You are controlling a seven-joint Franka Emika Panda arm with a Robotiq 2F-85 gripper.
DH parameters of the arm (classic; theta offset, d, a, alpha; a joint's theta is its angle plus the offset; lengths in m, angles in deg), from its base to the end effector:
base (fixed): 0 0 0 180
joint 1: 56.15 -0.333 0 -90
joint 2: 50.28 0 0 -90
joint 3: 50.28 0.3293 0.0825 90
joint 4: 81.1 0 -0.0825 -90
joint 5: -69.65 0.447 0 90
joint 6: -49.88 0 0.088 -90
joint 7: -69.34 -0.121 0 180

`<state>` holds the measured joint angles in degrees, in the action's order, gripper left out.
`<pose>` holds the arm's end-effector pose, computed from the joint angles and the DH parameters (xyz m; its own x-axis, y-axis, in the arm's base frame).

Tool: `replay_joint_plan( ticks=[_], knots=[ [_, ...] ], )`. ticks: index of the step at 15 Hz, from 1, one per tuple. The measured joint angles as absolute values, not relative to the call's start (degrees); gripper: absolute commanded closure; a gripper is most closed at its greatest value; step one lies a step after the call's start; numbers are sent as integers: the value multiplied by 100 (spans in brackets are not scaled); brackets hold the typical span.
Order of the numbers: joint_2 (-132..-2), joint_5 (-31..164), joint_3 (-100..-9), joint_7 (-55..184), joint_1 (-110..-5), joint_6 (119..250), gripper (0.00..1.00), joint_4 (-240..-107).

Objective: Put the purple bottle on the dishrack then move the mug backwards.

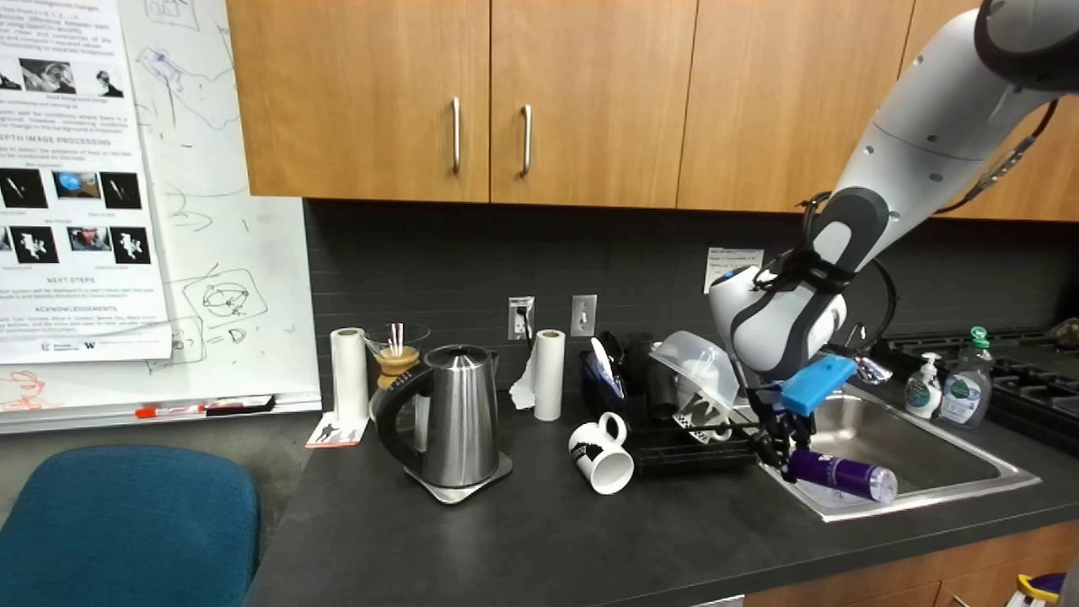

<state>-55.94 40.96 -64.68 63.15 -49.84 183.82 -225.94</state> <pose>0.4243 -0.1776 0.1664 0.9466 -0.1116 -0.3024 -0.0190 -0.9558 0.2935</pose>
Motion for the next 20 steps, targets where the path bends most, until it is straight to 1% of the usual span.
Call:
replay_joint_plan(
  ticks=[4, 8, 14, 20],
  knots=[
    [-5593, 4096, -6467, 6321, -4921, 18311, 74, -22972],
    [-5483, 4058, -6461, 6277, -4922, 18309, 74, -23034],
    [-4871, 3649, -6438, 5959, -4882, 18189, 74, -22968],
    [-4312, 3567, -6222, 5912, -4754, 18061, 74, -22868]
  ],
)
